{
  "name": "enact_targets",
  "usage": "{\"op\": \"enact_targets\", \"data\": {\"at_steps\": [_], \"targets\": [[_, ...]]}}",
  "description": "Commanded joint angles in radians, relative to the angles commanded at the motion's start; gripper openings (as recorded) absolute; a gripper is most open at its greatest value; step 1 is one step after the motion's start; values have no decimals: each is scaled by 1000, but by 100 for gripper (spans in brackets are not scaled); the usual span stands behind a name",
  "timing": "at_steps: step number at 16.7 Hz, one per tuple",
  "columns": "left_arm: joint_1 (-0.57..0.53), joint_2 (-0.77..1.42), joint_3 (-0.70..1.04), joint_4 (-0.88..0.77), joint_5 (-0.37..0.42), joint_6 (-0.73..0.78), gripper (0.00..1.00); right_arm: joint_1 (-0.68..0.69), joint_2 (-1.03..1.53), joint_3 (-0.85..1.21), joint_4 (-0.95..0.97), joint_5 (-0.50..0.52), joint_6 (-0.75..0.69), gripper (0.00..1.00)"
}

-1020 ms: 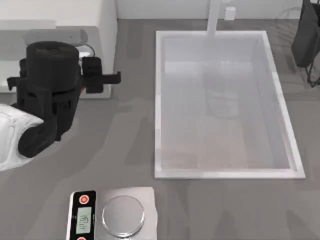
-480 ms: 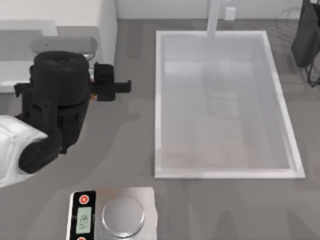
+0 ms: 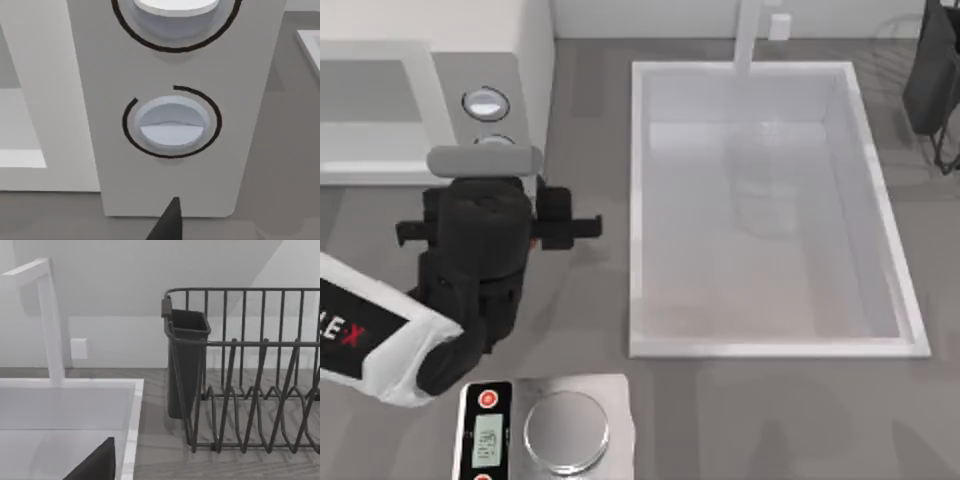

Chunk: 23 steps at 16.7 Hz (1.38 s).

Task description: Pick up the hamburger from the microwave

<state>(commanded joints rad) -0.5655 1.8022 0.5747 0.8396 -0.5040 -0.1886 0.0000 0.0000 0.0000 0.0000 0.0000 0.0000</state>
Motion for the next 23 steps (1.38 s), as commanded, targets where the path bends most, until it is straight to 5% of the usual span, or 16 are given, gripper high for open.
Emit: {"op": "enact_targets", "data": {"at_steps": [5, 11, 23], "targets": [[-1, 185, -73, 260, 9, 2, 0, 0, 0, 0, 0, 0, 0, 100], [0, 212, -85, 291, 11, 2, 0, 0, 0, 0, 0, 0, 0, 100], [0, 212, -85, 291, 11, 2, 90, 0, 0, 0, 0, 0, 0, 100]]}}
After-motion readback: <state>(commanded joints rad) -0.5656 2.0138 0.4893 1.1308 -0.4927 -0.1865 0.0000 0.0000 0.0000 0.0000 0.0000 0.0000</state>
